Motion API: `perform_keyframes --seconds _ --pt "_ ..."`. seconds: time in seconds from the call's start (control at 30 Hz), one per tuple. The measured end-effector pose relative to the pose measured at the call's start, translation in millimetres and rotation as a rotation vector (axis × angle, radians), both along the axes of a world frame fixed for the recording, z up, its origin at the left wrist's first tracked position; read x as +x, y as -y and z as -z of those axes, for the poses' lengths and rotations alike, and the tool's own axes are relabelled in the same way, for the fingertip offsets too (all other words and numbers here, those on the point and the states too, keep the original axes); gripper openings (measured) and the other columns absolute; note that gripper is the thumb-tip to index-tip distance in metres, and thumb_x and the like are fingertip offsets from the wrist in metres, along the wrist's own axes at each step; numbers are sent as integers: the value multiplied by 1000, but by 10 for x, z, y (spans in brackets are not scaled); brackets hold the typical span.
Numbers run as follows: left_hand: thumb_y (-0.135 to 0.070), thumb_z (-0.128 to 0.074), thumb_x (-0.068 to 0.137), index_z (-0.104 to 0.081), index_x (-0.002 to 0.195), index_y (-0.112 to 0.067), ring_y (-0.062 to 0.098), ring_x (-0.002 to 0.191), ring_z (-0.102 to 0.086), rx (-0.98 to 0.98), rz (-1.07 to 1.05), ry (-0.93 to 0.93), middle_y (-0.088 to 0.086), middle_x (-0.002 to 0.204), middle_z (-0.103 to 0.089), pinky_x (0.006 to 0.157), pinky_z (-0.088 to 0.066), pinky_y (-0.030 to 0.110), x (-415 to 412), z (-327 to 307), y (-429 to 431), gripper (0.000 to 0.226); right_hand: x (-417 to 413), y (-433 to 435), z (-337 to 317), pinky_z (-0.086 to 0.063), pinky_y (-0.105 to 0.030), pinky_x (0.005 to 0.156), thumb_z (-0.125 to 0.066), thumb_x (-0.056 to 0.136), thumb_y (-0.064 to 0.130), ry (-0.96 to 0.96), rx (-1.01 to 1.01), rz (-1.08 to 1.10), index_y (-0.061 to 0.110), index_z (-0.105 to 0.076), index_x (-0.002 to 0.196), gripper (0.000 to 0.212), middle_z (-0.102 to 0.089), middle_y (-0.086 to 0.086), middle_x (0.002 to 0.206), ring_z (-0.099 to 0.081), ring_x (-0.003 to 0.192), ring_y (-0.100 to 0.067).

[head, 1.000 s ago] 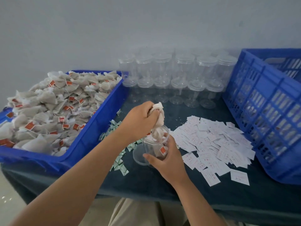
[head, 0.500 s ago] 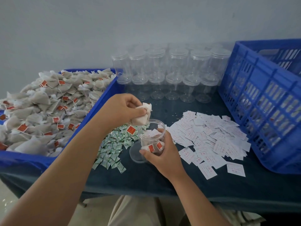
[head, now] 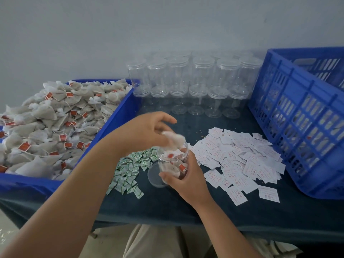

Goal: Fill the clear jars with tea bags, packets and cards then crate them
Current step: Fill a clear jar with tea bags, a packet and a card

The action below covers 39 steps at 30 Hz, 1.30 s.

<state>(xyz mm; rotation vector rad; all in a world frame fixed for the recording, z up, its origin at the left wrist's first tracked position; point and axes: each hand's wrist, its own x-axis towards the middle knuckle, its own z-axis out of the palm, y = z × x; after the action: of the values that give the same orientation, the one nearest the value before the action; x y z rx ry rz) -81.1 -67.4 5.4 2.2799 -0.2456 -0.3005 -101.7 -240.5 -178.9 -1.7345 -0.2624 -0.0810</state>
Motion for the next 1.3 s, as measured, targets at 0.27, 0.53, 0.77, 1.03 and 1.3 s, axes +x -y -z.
perform_keyframes --seconds 0.27,0.53,0.77,1.03,1.3 --pt "-21 -66 95 -77 84 -33 7 74 -62 711 214 129 -17 81 -69 62 -43 22 95 195 328 20 -1 1 3 -62 -34 86 -94 72 56 41 -60 13 41 -53 133 75 -72 16 121 -73 109 -9" --pt "-37 -66 100 -80 101 -40 -3 83 -69 401 98 190 -27 92 -75 75 -55 21 92 33 107 15 -17 17 -21 -61 -28 92 -94 70 58 49 -52 -4 46 -50 139 84 -68 23 129 -69 118 -2" --pt "-28 -69 97 -75 102 -37 12 88 -69 526 -699 268 -6 115 -76 87 -56 40 144 -178 -1533 11 -22 30 -40 -57 -20 91 -90 67 65 15 -34 -16 56 -45 135 83 -64 34 129 -68 117 3" --pt "-8 -60 95 -78 92 -13 23 68 -68 821 -542 -278 14 92 -76 53 -45 27 57 666 -1882 19 -25 -4 -49 -58 -17 90 -92 66 62 14 -6 -39 60 -45 134 83 -65 34 129 -69 116 3" --pt "-40 -51 106 -61 66 -10 27 59 -59 690 -788 298 6 63 -61 56 -49 36 186 621 -2037 51 -48 -13 -51 -56 -15 91 -91 68 61 37 -31 -28 66 -44 131 79 -66 33 129 -69 117 3"
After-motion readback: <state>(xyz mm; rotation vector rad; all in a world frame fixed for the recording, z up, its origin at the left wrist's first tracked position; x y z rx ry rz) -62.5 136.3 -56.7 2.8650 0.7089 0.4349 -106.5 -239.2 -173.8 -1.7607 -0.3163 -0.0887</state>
